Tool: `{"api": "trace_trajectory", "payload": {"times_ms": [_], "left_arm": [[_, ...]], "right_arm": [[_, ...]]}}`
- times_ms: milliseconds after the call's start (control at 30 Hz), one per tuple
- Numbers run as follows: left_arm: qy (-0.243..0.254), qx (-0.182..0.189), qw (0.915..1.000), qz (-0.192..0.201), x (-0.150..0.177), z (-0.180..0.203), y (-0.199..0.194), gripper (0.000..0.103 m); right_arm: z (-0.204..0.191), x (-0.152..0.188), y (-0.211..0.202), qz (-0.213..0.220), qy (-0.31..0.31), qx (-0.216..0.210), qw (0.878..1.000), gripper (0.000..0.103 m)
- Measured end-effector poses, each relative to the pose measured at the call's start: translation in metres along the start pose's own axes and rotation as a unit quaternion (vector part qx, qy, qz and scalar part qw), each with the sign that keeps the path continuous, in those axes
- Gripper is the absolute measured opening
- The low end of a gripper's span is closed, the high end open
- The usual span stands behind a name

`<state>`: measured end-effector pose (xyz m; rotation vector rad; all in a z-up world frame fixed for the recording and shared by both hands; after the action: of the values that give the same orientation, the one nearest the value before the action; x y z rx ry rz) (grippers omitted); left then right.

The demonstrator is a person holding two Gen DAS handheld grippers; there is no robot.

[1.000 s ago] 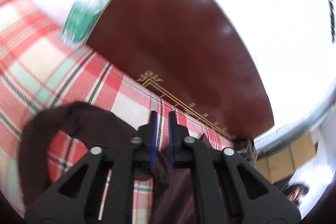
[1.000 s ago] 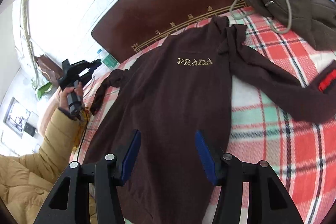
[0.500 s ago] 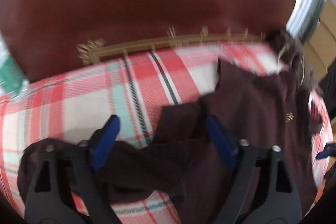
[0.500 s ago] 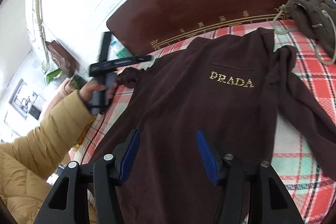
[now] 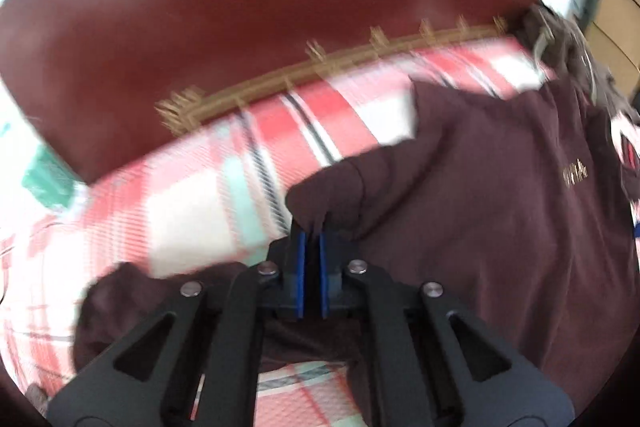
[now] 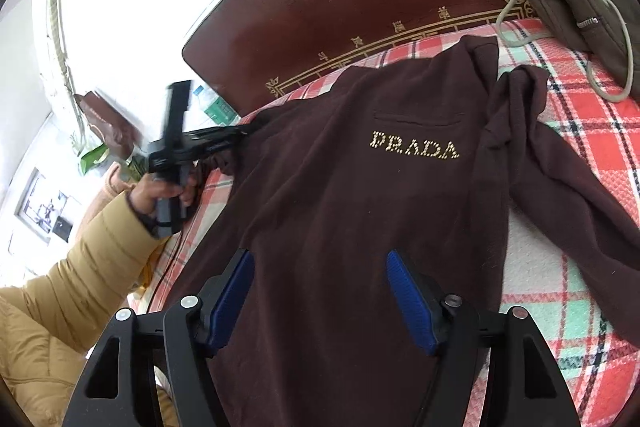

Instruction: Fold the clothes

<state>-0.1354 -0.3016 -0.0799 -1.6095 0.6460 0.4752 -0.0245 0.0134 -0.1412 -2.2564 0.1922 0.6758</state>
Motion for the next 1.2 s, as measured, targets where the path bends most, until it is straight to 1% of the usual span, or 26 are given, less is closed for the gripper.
{"api": "trace_trajectory", "payload": {"times_ms": [33,100,200,267,400,433,467,500,533,567,600,633,733,767,800,833,900,933,967,1000,1033,1067,1100,1133,1167,1200], "left_arm": [[-0.016,-0.013,0.9997,0.010,-0.004,-0.010,-0.006,0.007],[-0.042,-0.033,0.9985,0.012,-0.007,-0.030,-0.012,0.007],[-0.051,-0.051,0.9973,-0.014,0.006,-0.044,-0.005,0.007],[-0.048,-0.068,0.9958,-0.039,0.024,-0.047,0.004,0.007],[-0.037,-0.061,0.9963,-0.048,0.051,-0.039,0.003,0.008],[-0.049,-0.051,0.9966,-0.043,0.051,-0.040,-0.001,0.008],[-0.067,-0.037,0.9964,-0.035,0.048,-0.044,-0.007,0.013],[-0.086,-0.024,0.9956,-0.027,0.045,-0.047,-0.012,0.029],[-0.107,-0.014,0.9941,-0.011,0.040,-0.052,-0.020,0.042],[-0.129,-0.006,0.9915,0.011,0.033,-0.058,-0.029,0.068],[-0.137,-0.002,0.9901,0.033,0.023,-0.061,-0.038,0.083],[-0.127,0.002,0.9908,0.047,0.013,-0.058,-0.042,0.084],[-0.084,0.021,0.9934,0.075,-0.017,-0.041,-0.048,0.084],[-0.067,0.029,0.9946,0.074,-0.024,-0.032,-0.044,0.084],[-0.051,0.041,0.9961,0.059,-0.027,-0.022,-0.034,0.084],[-0.036,0.056,0.9970,0.040,-0.029,-0.012,-0.023,0.084],[-0.014,0.063,0.9979,0.003,-0.027,0.002,0.003,0.084],[-0.003,0.065,0.9978,-0.015,-0.025,0.008,0.017,0.084],[0.001,0.067,0.9974,-0.028,-0.022,0.013,0.026,0.084],[-0.001,0.078,0.9961,-0.041,-0.019,0.016,0.034,0.083],[-0.002,0.089,0.9947,-0.051,-0.014,0.018,0.040,0.080],[-0.003,0.098,0.9934,-0.059,-0.009,0.021,0.044,0.068],[0.000,0.103,0.9926,-0.065,-0.005,0.023,0.045,0.048],[0.005,0.104,0.9921,-0.070,-0.001,0.024,0.044,0.039],[0.010,0.106,0.9915,-0.075,0.003,0.026,0.043,0.030],[0.016,0.108,0.9908,-0.080,0.007,0.028,0.042,0.029]], "right_arm": [[0.001,-0.002,-0.002,0.003,-0.002,0.005,1.000,0.071],[0.002,-0.007,-0.005,0.009,-0.007,0.009,1.000,0.071],[0.004,-0.015,-0.010,0.017,-0.014,0.014,1.000,0.071],[0.007,-0.021,-0.013,0.021,-0.018,0.020,0.999,0.071],[0.014,-0.038,-0.018,0.028,-0.028,0.031,0.999,0.071],[0.016,-0.044,-0.020,0.031,-0.033,0.034,0.998,0.071],[0.016,-0.050,-0.022,0.035,-0.039,0.035,0.998,0.071],[0.016,-0.059,-0.022,0.039,-0.047,0.037,0.997,0.071],[0.015,-0.070,-0.020,0.042,-0.058,0.042,0.997,0.071],[0.015,-0.081,-0.018,0.045,-0.069,0.046,0.996,0.071],[0.013,-0.093,-0.014,0.047,-0.083,0.051,0.994,0.071],[0.013,-0.107,-0.008,0.049,-0.095,0.057,0.993,0.071],[0.022,-0.144,0.017,0.038,-0.112,0.067,0.991,0.074],[0.026,-0.156,0.029,0.032,-0.117,0.075,0.990,0.075],[0.030,-0.164,0.042,0.019,-0.123,0.085,0.989,0.078],[0.035,-0.172,0.055,0.005,-0.127,0.094,0.988,0.078],[0.048,-0.183,0.084,-0.029,-0.116,0.103,0.987,0.079],[0.055,-0.186,0.093,-0.038,-0.111,0.111,0.987,0.079],[0.061,-0.188,0.103,-0.049,-0.106,0.117,0.986,0.079],[0.065,-0.188,0.110,-0.060,-0.102,0.114,0.986,0.078],[0.067,-0.186,0.115,-0.069,-0.101,0.105,0.987,0.074],[0.068,-0.184,0.120,-0.078,-0.103,0.097,0.987,0.066],[0.067,-0.182,0.122,-0.083,-0.112,0.093,0.986,0.040],[0.066,-0.178,0.121,-0.086,-0.124,0.092,0.984,0.011],[0.064,-0.175,0.118,-0.085,-0.134,0.090,0.983,0.008],[0.062,-0.171,0.113,-0.083,-0.144,0.087,0.982,0.008]]}}
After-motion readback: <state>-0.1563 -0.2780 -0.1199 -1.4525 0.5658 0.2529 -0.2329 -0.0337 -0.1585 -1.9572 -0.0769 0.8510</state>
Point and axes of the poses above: each gripper's, at about its wrist camera, not at the fingertips, and y roughly the way its jaws point, z to its right, x to its underside, the point moved 6 cm from there along y, roughly the way its jaws point, and after that the axes turned 2 degrees about y, right-handed, at the moved point
